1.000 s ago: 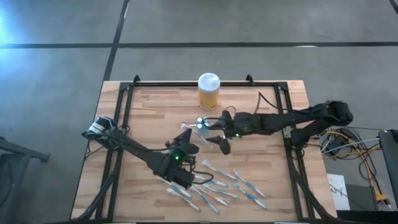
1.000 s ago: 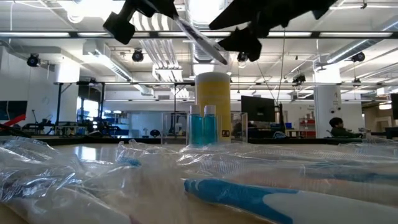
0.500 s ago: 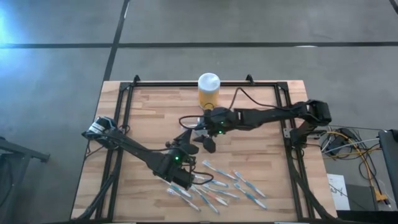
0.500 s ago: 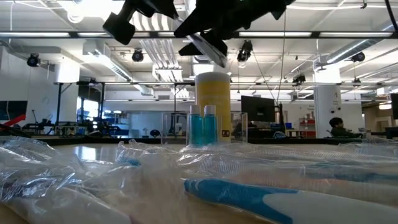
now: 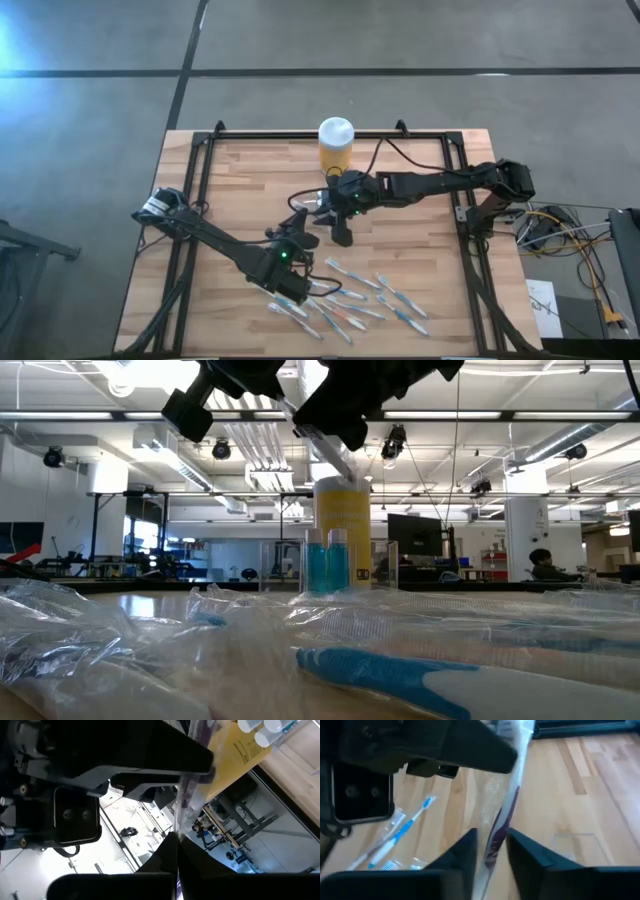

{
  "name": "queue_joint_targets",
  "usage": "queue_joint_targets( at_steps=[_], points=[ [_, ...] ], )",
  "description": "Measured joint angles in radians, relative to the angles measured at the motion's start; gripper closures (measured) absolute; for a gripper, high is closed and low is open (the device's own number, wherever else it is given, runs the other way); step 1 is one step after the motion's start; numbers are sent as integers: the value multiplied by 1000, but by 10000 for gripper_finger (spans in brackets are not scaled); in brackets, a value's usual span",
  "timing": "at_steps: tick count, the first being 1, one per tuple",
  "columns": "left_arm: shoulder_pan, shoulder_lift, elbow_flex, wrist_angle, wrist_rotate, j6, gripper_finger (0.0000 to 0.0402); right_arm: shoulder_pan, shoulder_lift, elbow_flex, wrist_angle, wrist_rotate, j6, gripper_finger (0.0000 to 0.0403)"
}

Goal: Pick & Place toothbrushing station
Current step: Put the purple toothbrush into the transparent organizer

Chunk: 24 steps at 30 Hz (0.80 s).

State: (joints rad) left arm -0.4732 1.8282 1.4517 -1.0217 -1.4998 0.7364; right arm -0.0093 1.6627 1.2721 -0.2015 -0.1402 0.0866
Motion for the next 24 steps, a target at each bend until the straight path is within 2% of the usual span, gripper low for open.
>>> queue_joint_targets(
  at_steps=[3, 5, 10, 18, 21, 24],
  points=[
    [-1, 0, 0, 18, 7, 25, 401, 1, 0, 0, -5, 4, -40, 365],
    [-2, 0, 1, 28, 15, 33, 401, 0, 0, 0, -8, 5, -43, 382],
    [-6, 0, 2, 61, 18, 2, 394, 1, 0, -4, -10, 8, -58, 386],
    [-79, -2, 33, 61, 4, -24, 349, 1, -26, -42, -5, 5, -69, 388],
    [-112, -5, 51, 39, 2, -102, 335, 0, -55, -69, 9, 13, -80, 388],
    [-145, -42, 56, 0, 76, -253, 325, 1, -102, -123, 85, 29, -92, 389]
  ],
)
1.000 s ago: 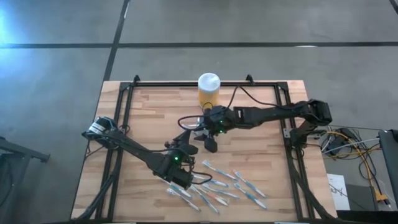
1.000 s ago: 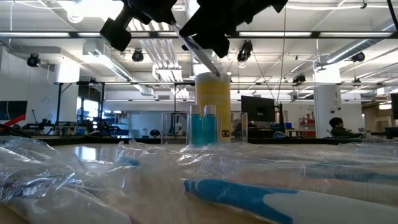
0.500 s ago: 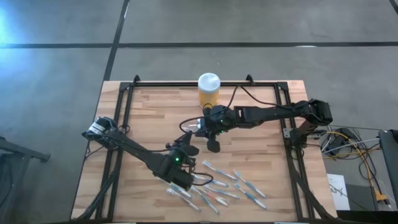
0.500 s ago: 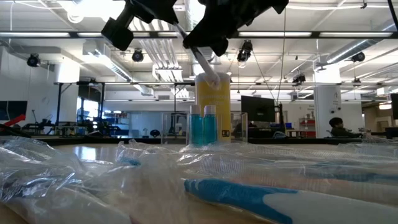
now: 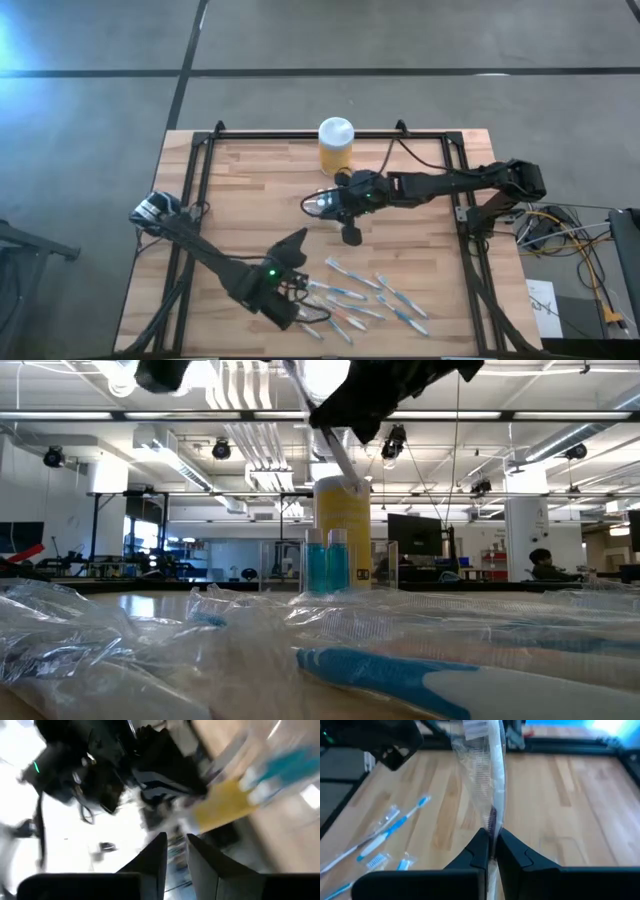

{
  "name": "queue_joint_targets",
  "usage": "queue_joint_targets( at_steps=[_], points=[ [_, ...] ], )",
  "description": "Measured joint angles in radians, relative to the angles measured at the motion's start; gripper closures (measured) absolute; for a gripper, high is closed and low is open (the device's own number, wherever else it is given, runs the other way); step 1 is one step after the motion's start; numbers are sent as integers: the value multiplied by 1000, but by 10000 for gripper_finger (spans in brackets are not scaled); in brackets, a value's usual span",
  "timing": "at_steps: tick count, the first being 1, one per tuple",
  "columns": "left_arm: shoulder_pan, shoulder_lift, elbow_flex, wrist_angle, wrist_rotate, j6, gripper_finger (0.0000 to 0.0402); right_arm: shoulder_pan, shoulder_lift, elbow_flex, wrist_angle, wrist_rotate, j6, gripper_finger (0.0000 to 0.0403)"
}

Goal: Pick & Place toothbrushing station
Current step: Put the purple toothbrush into the transparent organizer

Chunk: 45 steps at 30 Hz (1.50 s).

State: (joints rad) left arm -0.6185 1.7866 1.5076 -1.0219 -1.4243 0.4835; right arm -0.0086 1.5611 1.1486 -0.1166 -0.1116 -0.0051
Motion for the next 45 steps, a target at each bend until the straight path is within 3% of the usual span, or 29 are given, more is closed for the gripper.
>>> queue_joint_targets(
  at_steps=[5, 9, 13, 18, 21, 26, 31, 39, 45],
  points=[
    [-25, -131, -48, -31, 265, -392, 319, 0, -100, -153, 192, 5, -21, 389],
    [-23, -251, -165, 101, 423, -584, 319, 0, -154, -288, 392, 5, -54, 389],
    [-18, -382, -391, 511, 488, -513, 319, 3, -161, -388, 579, 7, -45, 389],
    [70, -513, -675, 1172, 723, -402, 319, 13, -123, -450, 694, 10, -51, 389],
    [145, -550, -785, 1420, 858, -400, 319, 22, -93, -477, 768, 11, -65, 390],
    [268, -560, -858, 1533, 1048, -432, 311, 44, -35, -501, 926, 9, -81, 390],
    [351, -529, -843, 1538, 1187, -458, 272, 57, 4, -481, 941, 9, -93, 390],
    [376, -479, -779, 1503, 1183, -468, 184, 64, 39, -455, 963, 9, -109, 390],
    [395, -450, -753, 1507, 1092, -476, 160, 71, 59, -449, 999, 7, -112, 390]
  ],
)
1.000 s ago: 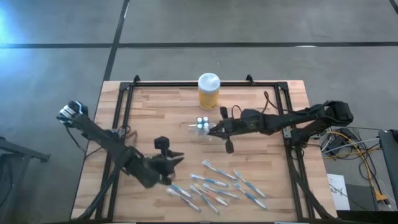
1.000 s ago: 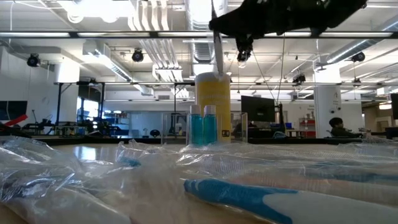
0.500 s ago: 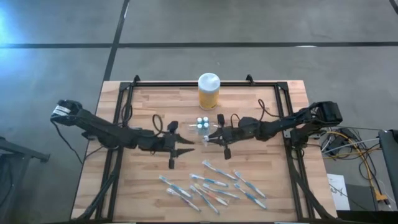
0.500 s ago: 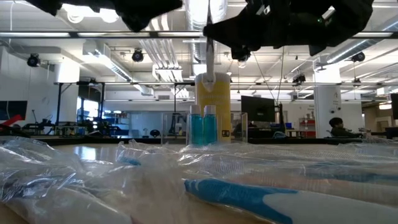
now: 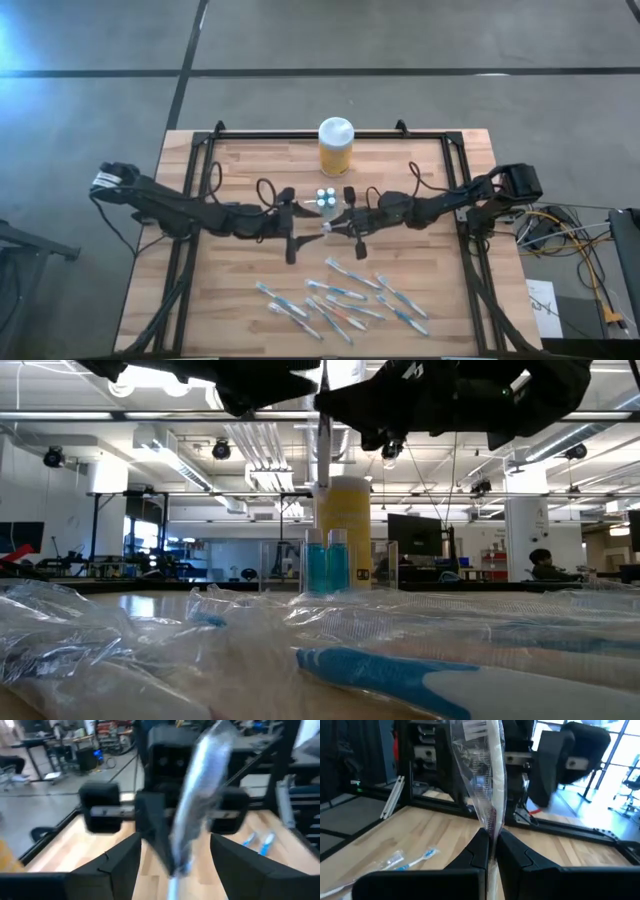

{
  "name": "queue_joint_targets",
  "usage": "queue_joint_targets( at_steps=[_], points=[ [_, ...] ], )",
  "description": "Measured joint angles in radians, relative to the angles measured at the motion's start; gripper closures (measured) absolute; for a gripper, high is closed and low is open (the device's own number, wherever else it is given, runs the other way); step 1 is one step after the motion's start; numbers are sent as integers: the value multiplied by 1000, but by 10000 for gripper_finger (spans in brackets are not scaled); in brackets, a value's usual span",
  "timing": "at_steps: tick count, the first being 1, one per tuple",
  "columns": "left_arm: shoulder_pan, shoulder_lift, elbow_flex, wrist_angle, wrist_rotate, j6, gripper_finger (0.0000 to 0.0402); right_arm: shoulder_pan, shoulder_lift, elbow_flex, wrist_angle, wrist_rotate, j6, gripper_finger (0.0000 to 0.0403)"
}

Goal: Pick & Place toothbrushing station
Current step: Put the purple toothbrush into the transparent organizer

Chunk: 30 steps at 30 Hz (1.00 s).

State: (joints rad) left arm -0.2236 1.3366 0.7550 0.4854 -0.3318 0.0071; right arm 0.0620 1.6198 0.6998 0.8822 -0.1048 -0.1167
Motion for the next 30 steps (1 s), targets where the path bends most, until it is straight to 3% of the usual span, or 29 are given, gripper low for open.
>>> queue_joint_targets(
  at_steps=[12, 16, 22, 30],
  points=[
    [20, 63, 26, 39, -3, 26, 168, 0, 14, 0, 10, 0, 5, 390],
    [22, 70, 33, 38, -2, 44, 226, 0, 14, 0, 12, 0, 8, 390],
    [30, 69, 39, 38, 81, 53, 378, 0, 12, 0, 5, -1, 33, 384],
    [30, 27, 17, 38, 83, 70, 382, -4, 12, 0, -50, 3, 86, 285]
  ],
)
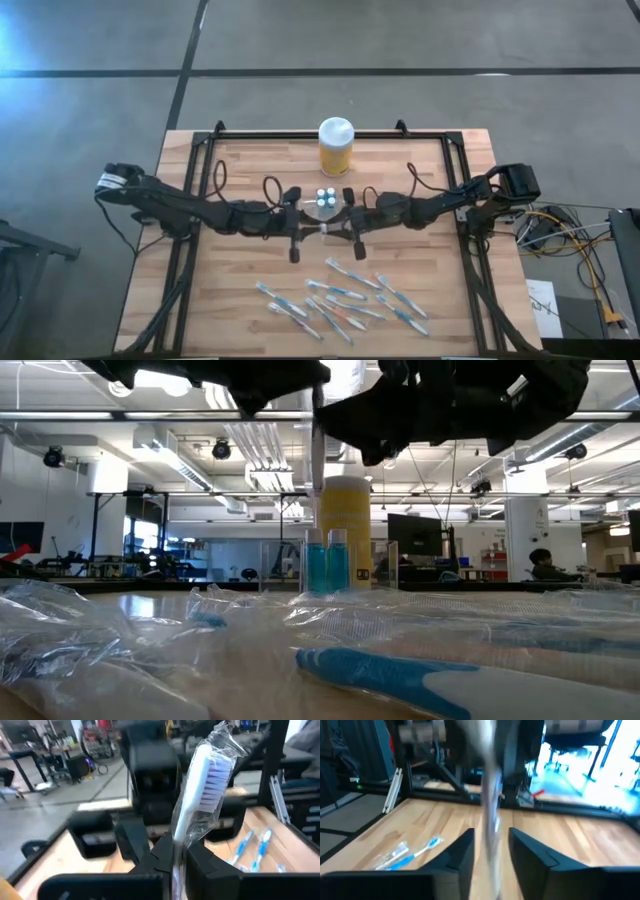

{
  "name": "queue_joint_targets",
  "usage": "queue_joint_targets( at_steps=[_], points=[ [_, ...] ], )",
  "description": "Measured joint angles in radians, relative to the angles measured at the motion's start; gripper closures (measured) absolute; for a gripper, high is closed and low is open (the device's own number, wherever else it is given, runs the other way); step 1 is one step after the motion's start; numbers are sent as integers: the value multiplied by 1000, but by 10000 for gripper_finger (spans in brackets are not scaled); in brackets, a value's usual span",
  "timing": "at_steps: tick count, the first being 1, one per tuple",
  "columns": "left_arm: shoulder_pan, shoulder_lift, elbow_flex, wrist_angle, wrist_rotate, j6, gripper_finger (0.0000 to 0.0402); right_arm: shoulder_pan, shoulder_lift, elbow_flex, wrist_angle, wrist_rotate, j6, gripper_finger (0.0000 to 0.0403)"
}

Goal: Pick & Place toothbrushing station
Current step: Put the purple toothbrush into the transparent organizer

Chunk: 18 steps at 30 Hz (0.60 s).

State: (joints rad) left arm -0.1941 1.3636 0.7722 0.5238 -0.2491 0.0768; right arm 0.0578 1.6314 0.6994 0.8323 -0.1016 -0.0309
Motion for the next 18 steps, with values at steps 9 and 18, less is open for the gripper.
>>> queue_joint_targets(
  at_steps=[9, 18],
  points=[
    [24, -163, -154, 31, -247, 3, 382, 19, -1, -39, -32, 21, 62, 218],
    [149, -147, -357, 360, -269, -111, 382, 148, 1, -226, 303, 66, 115, 236]
  ],
)
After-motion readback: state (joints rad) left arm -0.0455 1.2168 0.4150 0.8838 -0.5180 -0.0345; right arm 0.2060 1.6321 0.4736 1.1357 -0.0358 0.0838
